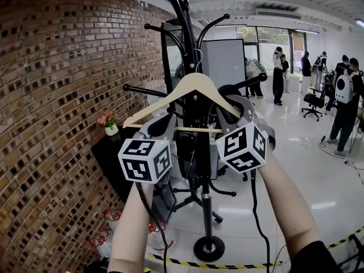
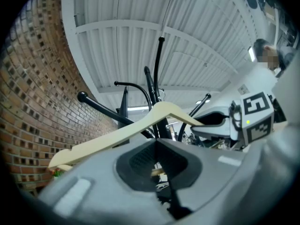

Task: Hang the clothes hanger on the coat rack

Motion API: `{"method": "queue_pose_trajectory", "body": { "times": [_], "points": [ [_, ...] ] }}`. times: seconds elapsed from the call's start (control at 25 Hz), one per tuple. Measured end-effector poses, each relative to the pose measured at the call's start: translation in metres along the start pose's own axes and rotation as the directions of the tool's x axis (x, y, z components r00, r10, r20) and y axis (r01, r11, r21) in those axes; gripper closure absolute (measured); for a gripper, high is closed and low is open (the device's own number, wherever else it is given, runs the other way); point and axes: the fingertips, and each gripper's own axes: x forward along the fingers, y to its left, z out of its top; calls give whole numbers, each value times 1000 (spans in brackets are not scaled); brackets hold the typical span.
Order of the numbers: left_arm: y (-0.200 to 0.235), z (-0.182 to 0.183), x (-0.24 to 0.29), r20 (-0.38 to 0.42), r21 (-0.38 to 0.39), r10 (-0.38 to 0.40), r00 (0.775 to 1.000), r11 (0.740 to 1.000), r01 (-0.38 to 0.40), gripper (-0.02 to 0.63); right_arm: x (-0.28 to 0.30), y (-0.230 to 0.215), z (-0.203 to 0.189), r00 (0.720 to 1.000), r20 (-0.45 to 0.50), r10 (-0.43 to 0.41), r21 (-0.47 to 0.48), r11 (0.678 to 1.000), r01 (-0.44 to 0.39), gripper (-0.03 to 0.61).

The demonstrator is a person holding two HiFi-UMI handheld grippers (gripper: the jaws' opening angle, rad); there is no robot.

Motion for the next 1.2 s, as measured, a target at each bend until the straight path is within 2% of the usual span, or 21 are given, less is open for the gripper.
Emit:
{"method": "queue_pose_trajectory", "body": {
  "times": [0.2,0.44,0.64,0.76,0.88,1.04,1.2],
  "points": [
    [2,-1,-2,3,-3,8,1000,1000,-8,607,-10,-2,11,999,48,-15,16,1000,14,462],
    [-1,7,-10,20,7,26,999,1000,-26,607,-23,-5,21,996,87,-24,3,1000,24,396],
    [0,15,-28,57,12,46,997,999,-47,607,-44,-10,30,988,132,-81,19,997,79,388],
    [-5,19,-41,85,-2,48,995,999,-48,607,-62,-13,43,972,201,-119,99,990,101,411],
    [-14,20,-51,120,-6,41,992,999,-40,609,-77,-11,53,959,247,-139,140,984,107,451],
    [-23,15,-67,151,-55,43,988,998,-36,609,-91,-6,51,959,245,-146,203,974,97,467],
    [-34,4,-81,149,-89,30,988,996,-17,608,-106,1,42,955,248,-160,258,962,94,515]
  ]
}}
